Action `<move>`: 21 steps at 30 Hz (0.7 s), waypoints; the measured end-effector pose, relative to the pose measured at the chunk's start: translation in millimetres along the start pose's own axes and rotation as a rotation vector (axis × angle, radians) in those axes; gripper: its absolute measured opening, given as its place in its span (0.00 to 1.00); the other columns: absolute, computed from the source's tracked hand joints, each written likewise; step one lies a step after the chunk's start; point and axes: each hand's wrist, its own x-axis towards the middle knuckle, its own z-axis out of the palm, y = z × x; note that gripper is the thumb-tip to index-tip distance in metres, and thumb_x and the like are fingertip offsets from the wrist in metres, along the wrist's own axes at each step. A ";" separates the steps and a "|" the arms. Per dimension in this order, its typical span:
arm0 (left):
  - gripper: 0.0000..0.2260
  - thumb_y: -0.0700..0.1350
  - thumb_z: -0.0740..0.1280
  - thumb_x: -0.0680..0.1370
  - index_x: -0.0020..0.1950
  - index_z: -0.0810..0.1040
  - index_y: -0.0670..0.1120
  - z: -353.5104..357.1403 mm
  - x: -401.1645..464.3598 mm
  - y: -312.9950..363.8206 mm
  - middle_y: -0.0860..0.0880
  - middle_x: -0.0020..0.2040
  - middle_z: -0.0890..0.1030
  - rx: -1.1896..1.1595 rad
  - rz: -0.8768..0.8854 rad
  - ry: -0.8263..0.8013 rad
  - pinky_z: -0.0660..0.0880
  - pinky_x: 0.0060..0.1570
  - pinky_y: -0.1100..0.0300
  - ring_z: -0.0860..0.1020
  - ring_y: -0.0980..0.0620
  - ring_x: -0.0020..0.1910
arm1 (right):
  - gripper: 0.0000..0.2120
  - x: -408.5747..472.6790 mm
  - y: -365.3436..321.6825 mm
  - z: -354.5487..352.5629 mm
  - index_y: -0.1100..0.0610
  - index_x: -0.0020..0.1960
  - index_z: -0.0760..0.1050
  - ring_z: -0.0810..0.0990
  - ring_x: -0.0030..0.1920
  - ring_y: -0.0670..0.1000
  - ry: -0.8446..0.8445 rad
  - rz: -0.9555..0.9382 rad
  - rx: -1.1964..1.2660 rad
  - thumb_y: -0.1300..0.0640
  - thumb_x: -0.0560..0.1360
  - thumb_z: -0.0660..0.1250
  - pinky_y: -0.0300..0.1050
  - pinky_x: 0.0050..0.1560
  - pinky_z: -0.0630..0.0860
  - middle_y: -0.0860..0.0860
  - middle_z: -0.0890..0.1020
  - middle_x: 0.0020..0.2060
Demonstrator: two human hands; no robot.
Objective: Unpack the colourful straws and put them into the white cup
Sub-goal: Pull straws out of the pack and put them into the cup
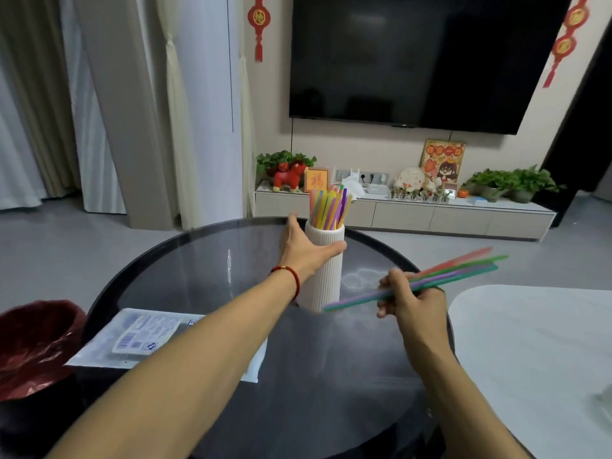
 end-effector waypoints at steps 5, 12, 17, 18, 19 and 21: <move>0.40 0.55 0.81 0.63 0.68 0.65 0.51 3.5 38.6 15.0 0.50 0.59 0.76 0.074 0.038 -0.161 0.77 0.60 0.47 0.77 0.46 0.59 | 0.11 31.5 -23.9 2.1 0.67 0.49 0.81 0.79 0.27 0.50 0.098 -0.005 0.320 0.58 0.83 0.68 0.40 0.28 0.80 0.56 0.85 0.38; 0.34 0.59 0.79 0.60 0.61 0.70 0.54 2.0 41.9 -6.8 0.51 0.55 0.79 0.051 0.073 -0.162 0.79 0.56 0.44 0.79 0.49 0.53 | 0.14 84.3 -77.4 36.3 0.58 0.39 0.81 0.80 0.25 0.47 0.107 -0.228 0.140 0.57 0.83 0.67 0.43 0.29 0.81 0.48 0.82 0.27; 0.36 0.61 0.78 0.59 0.62 0.69 0.54 4.4 39.5 -8.6 0.50 0.55 0.78 0.049 0.072 -0.157 0.80 0.54 0.44 0.79 0.48 0.53 | 0.16 100.2 -86.7 64.3 0.60 0.38 0.81 0.81 0.23 0.47 0.028 -0.335 -0.300 0.56 0.82 0.65 0.44 0.26 0.81 0.56 0.83 0.27; 0.35 0.61 0.77 0.59 0.62 0.69 0.54 4.7 39.9 -8.3 0.50 0.55 0.78 0.050 0.067 -0.154 0.80 0.54 0.44 0.79 0.48 0.53 | 0.16 102.8 -87.7 69.8 0.61 0.39 0.81 0.82 0.24 0.48 -0.015 -0.341 -0.371 0.56 0.82 0.65 0.45 0.27 0.82 0.58 0.84 0.29; 0.35 0.61 0.77 0.59 0.63 0.70 0.54 7.0 39.6 -6.6 0.50 0.55 0.79 0.057 0.063 -0.156 0.79 0.53 0.45 0.79 0.48 0.53 | 0.16 104.7 -88.2 73.6 0.62 0.40 0.81 0.83 0.25 0.51 -0.066 -0.344 -0.445 0.56 0.83 0.65 0.47 0.29 0.83 0.60 0.85 0.30; 0.33 0.60 0.76 0.60 0.61 0.72 0.54 9.0 40.3 -3.8 0.50 0.53 0.80 0.089 0.062 -0.157 0.80 0.52 0.46 0.80 0.48 0.51 | 0.18 106.4 -86.1 84.9 0.66 0.40 0.81 0.84 0.26 0.54 -0.168 -0.352 -0.580 0.56 0.83 0.64 0.50 0.31 0.83 0.61 0.85 0.30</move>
